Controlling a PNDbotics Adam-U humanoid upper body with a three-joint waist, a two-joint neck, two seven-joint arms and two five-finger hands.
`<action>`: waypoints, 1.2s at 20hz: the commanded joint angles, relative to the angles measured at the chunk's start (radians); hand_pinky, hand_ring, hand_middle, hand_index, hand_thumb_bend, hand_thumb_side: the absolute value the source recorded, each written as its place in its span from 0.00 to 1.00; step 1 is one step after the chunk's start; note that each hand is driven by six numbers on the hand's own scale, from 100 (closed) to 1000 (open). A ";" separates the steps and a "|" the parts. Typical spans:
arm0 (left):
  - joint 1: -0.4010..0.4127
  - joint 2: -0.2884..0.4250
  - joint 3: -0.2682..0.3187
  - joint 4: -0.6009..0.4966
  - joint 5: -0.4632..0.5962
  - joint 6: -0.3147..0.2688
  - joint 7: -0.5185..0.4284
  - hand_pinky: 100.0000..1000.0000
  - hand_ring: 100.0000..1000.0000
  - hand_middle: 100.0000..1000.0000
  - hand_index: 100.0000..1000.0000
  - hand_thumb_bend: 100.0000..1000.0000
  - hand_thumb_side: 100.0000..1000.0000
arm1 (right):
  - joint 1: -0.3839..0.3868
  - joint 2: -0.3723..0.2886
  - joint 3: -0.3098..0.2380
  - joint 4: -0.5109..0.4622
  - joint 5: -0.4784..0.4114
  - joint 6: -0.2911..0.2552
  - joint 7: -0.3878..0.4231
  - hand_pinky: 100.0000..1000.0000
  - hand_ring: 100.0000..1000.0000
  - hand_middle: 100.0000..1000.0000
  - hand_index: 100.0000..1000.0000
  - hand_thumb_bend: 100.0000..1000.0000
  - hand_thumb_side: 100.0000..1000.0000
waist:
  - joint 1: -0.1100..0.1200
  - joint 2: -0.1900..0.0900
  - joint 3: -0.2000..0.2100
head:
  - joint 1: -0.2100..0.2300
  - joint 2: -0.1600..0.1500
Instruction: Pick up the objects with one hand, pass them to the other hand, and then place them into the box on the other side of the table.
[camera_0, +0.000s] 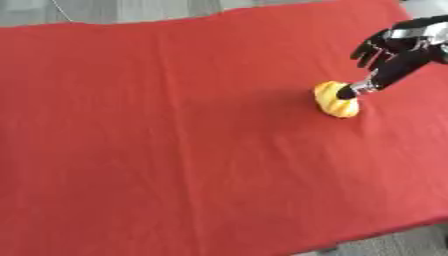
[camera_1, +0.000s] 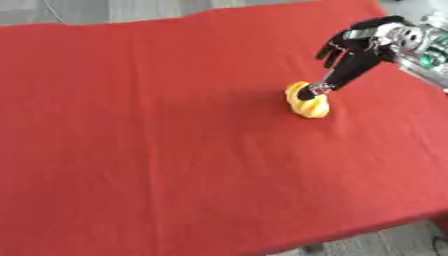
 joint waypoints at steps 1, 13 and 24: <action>-0.008 0.030 0.027 -0.011 0.005 0.001 0.005 0.51 0.57 0.59 0.65 0.03 0.00 | 0.000 -0.023 -0.009 -0.009 -0.005 0.003 -0.012 0.84 0.82 0.76 0.85 0.60 0.27 | 0.002 -0.010 0.002 | -0.001 0.008; -0.002 0.028 0.032 -0.011 0.009 0.003 0.010 0.51 0.57 0.59 0.65 0.01 0.00 | 0.028 -0.005 -0.007 -0.005 0.022 0.036 -0.020 0.85 0.83 0.76 0.85 0.59 0.27 | 0.006 0.000 0.007 | -0.003 0.003; 0.002 0.026 0.035 -0.015 0.015 0.004 0.015 0.51 0.57 0.59 0.65 0.00 0.00 | 0.037 0.013 0.003 0.033 0.046 0.040 -0.026 0.86 0.83 0.76 0.85 0.59 0.26 | 0.015 0.012 0.013 | -0.005 -0.008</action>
